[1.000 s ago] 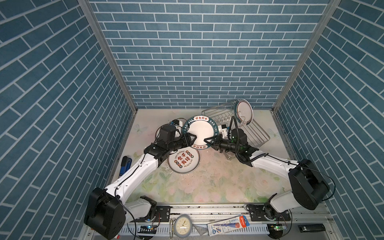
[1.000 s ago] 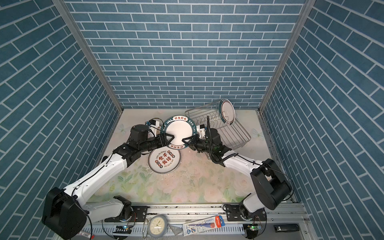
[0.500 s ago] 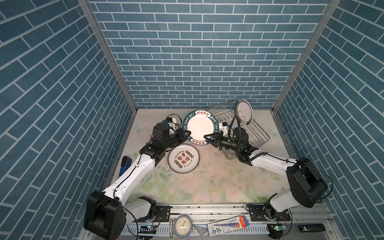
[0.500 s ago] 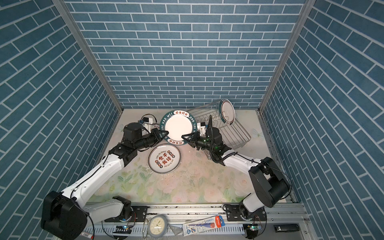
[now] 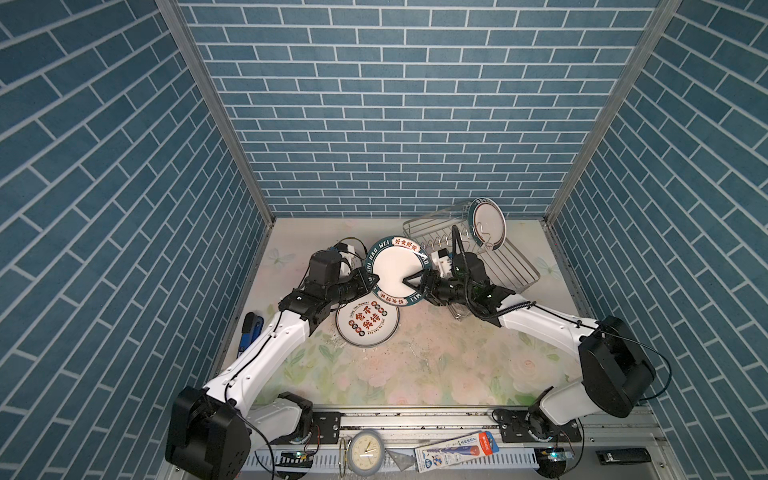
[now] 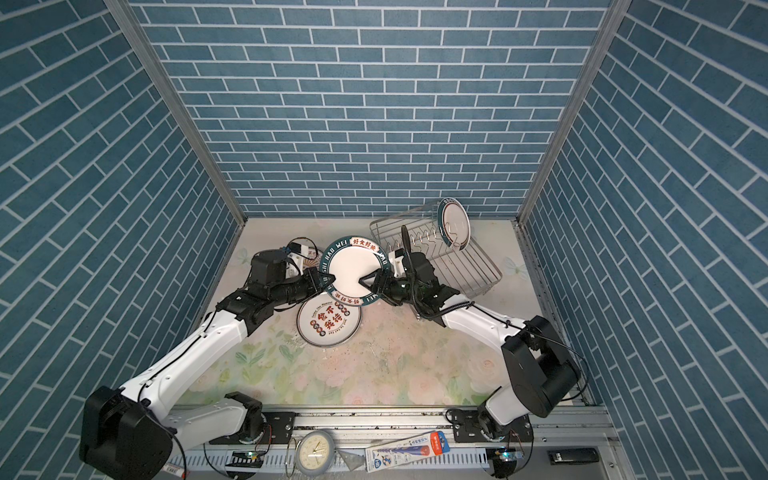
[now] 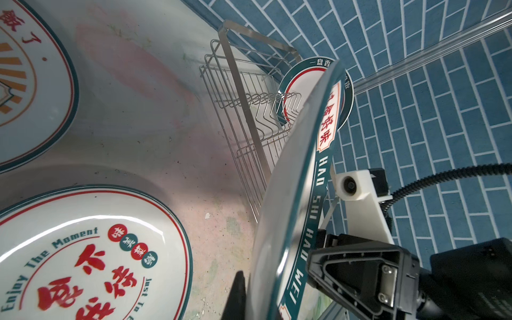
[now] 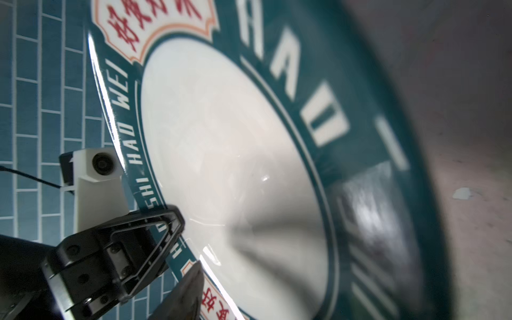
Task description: Unload the plates from the dish rack
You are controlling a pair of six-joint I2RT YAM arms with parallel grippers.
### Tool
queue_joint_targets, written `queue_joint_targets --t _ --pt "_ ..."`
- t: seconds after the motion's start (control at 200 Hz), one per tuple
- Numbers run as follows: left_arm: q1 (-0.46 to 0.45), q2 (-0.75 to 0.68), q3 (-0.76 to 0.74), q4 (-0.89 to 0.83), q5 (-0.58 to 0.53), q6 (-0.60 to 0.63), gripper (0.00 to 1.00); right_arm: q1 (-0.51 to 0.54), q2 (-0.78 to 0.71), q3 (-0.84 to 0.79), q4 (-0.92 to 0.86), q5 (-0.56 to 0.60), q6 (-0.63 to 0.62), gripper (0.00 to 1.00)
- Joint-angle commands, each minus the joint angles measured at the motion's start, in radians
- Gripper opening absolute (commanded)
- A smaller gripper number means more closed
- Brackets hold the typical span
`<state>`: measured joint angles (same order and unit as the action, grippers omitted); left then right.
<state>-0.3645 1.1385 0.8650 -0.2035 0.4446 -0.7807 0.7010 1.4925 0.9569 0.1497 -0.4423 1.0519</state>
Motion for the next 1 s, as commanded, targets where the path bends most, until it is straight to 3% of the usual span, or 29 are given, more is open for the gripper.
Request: queue_joint_targets --t 0.0,0.045,0.065,0.27,0.54,0.995 --pt "0.027 -0.081 0.0 -0.08 -0.012 0.032 0.0 0.0 -0.066 0.112 -0.273 0.197 -0.232 0.82" --pt "0.038 -0.108 -0.003 -0.106 -0.017 0.031 0.0 0.002 -0.069 0.137 -0.339 0.237 -0.28 0.96" --pt "0.044 -0.118 -0.003 -0.12 -0.021 0.03 0.0 0.002 -0.069 0.151 -0.37 0.257 -0.302 0.98" --pt "0.093 -0.208 -0.039 -0.264 -0.053 0.031 0.0 0.003 -0.117 0.224 -0.569 0.454 -0.441 0.99" --pt "0.171 -0.258 -0.194 -0.267 -0.019 -0.008 0.0 -0.001 -0.218 0.243 -0.761 0.706 -0.559 0.99" --pt "0.247 -0.219 -0.312 -0.196 0.066 -0.035 0.0 -0.062 -0.254 0.21 -0.796 0.714 -0.588 0.99"
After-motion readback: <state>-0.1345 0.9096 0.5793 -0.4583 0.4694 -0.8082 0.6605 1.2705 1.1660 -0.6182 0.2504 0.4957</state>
